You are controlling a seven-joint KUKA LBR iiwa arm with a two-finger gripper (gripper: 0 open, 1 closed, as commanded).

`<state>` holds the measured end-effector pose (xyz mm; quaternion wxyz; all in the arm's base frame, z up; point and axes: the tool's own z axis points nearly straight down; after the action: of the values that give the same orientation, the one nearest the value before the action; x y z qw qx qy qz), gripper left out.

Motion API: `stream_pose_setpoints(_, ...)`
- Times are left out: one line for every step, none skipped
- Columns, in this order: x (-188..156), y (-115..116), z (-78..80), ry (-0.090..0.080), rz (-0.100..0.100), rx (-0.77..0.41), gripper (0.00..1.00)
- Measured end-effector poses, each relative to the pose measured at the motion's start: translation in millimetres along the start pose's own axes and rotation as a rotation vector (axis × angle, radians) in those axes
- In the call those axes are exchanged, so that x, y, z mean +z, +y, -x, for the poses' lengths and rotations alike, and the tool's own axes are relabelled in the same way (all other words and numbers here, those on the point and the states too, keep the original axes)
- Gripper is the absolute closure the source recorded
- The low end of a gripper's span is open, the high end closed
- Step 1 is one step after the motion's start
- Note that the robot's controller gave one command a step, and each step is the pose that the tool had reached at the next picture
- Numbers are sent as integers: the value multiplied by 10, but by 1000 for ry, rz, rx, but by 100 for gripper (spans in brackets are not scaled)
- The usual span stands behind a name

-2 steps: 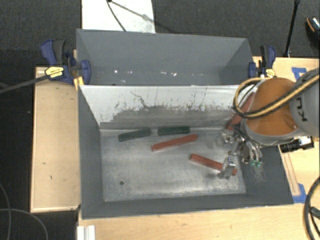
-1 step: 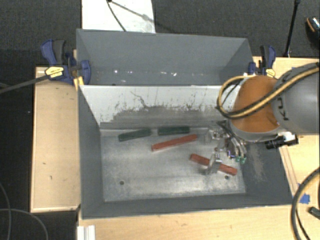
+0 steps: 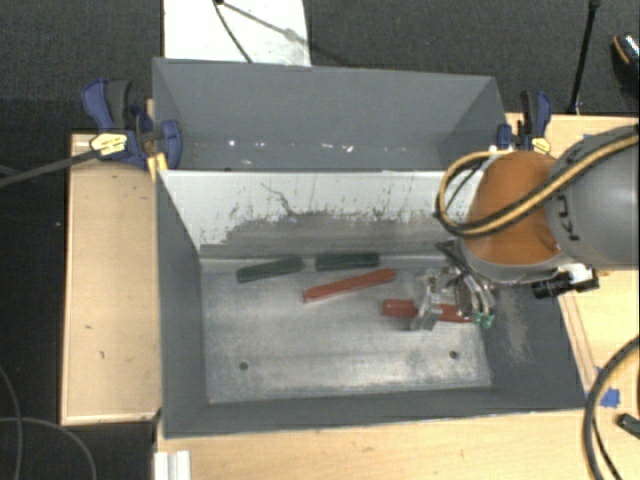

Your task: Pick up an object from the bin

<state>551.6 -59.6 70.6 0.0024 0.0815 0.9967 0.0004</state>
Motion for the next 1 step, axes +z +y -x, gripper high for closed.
stream_pose_setpoints(-1169,-195,76,-5,-2,-240,100)
